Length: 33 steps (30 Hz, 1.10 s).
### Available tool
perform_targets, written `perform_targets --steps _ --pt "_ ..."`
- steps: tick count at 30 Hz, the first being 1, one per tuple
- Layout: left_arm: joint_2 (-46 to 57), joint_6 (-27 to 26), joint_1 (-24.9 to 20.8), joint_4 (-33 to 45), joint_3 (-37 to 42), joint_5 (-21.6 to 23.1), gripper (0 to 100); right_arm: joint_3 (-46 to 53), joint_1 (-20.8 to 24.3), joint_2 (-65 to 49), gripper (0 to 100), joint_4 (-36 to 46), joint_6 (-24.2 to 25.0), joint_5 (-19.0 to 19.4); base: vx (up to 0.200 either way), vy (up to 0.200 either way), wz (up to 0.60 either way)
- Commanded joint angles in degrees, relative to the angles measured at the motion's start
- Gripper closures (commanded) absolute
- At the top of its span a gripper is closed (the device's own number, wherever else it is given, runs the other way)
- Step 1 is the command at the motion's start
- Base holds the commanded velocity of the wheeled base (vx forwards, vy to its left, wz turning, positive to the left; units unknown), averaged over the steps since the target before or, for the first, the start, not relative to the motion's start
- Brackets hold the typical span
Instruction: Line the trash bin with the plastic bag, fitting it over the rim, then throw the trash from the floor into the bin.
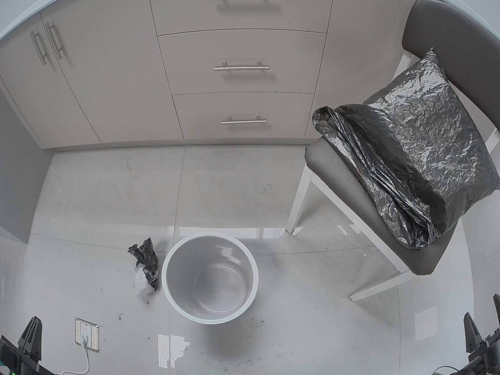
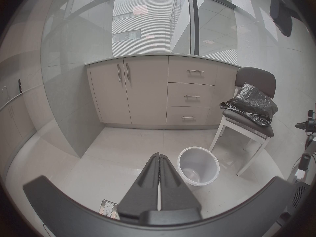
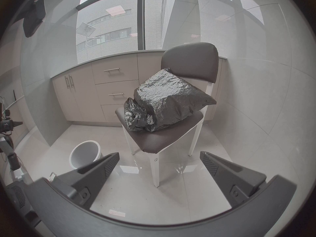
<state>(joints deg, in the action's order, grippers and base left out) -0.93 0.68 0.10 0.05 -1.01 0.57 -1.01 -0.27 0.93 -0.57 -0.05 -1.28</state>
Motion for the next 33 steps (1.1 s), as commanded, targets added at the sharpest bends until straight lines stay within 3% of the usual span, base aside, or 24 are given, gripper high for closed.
perform_targets --steps 1,5,6,8,9,10,11,12,15,17,18,19,20,21,22,23,24,25,27,28,29,31,32,33 --pt "0.93 0.20 -0.10 -0.05 0.92 -0.05 100 1.01 0.00 -0.93 0 -0.22 -0.57 -0.21 0.000 0.000 0.00" --pt "0.93 0.37 -0.01 -0.05 0.92 -0.05 100 1.01 0.00 -0.93 0 -0.83 -0.74 -0.21 0.000 0.000 0.00" --pt "0.93 0.20 -0.01 -0.05 1.01 -0.05 100 -12.87 0.71 4.52 0 -6.46 7.08 -0.65 0.000 0.000 0.00" --pt "0.93 0.02 -0.10 -0.05 0.92 -0.05 100 -27.20 2.55 16.92 0 -6.81 14.99 -4.17 0.000 0.000 0.00" --pt "0.93 -0.07 -0.01 -0.05 1.01 -0.05 100 -29.31 1.76 19.55 0 -6.46 12.44 -6.37 0.000 0.000 0.00" --pt "0.93 0.11 -0.01 -0.05 1.01 -0.13 100 -29.40 0.62 20.69 0 -6.02 5.50 -6.37 0.000 0.000 0.00" --pt "0.93 0.28 -0.01 -0.05 1.01 -0.40 100 -27.73 0.44 21.66 0 -6.46 -1.62 -4.61 0.000 0.000 0.00" --pt "0.93 0.46 -0.01 -0.05 1.01 -0.75 100 -24.74 0.80 22.45 0 -6.90 -4.26 -2.41 0.000 0.000 0.00" --pt "0.93 1.08 -0.01 -0.93 -0.22 -1.19 100 -21.75 2.03 26.23 0 -8.48 0.84 2.16 0.000 0.000 0.00" --pt "0.14 4.06 -0.10 -1.19 -5.32 -1.36 100 -21.93 2.38 28.60 0 -8.92 3.39 2.69 0.000 0.000 0.00" --pt "-5.31 13.29 -0.19 0.30 -17.18 -0.84 100 -22.81 3.34 31.59 0 -9.89 7.08 3.04 0.000 0.000 0.00" --pt "-6.46 14.70 -0.19 0.92 -18.94 -0.75 100 -23.07 3.61 32.03 0 -10.15 7.70 3.13 0.000 0.000 0.00" --pt "-12.52 18.39 -0.36 5.93 -27.11 2.15 100 -24.74 7.04 35.72 0 -10.94 9.01 3.30 0.000 0.000 0.00" --pt "-12.52 18.39 -0.36 5.93 -27.11 2.15 100 -24.74 7.04 35.72 0 -10.94 9.01 3.30 0.000 0.000 0.00" --pt "-16.12 18.30 -0.19 8.21 -27.82 7.34 100 -25.88 12.75 40.65 0 -11.29 9.37 2.42 0.000 0.000 0.00" --pt "-16.92 18.30 -0.01 8.21 -27.46 8.57 100 -26.06 14.07 41.88 0 -11.29 9.45 1.98 0.000 0.000 0.00" --pt "-19.99 18.48 0.08 8.65 -25.88 12.43 100 -26.41 18.29 46.36 0 -11.29 10.24 -1.27 0.000 0.000 0.00" --pt "-22.28 18.57 0.08 8.83 -24.83 13.49 100 -26.15 20.92 49.08 0 -11.29 11.30 -4.43 0.000 0.000 0.00" --pt "-26.93 18.65 -0.19 9.09 -23.51 13.58 100 -25.00 26.72 53.13 0 -11.29 14.37 -10.23 0.000 0.000 0.00" --pt "-26.93 18.65 -0.19 9.09 -23.51 13.58 100 -25.00 26.72 53.13 0 -11.29 14.37 -10.23 0.000 0.000 0.00" --pt "-31.42 18.74 -0.27 9.62 -22.54 13.58 100 -23.33 34.55 56.47 0 -12.96 18.68 -16.74 0.000 0.000 0.00" --pt "-32.91 18.57 -0.27 10.67 -22.37 13.23 100 -22.02 40.43 59.45 0 -16.48 20.79 -22.98 0.000 0.000 0.00" --pt "-33.18 18.13 -0.36 11.20 -22.28 12.70 100 -21.22 41.93 61.92 0 -18.41 20.79 -26.23 0.000 0.000 0.00" --pt "-33.18 18.04 -0.36 11.20 -22.19 12.52 100 -21.05 42.10 62.71 0 -18.85 20.79 -26.93 0.000 0.000 0.00"
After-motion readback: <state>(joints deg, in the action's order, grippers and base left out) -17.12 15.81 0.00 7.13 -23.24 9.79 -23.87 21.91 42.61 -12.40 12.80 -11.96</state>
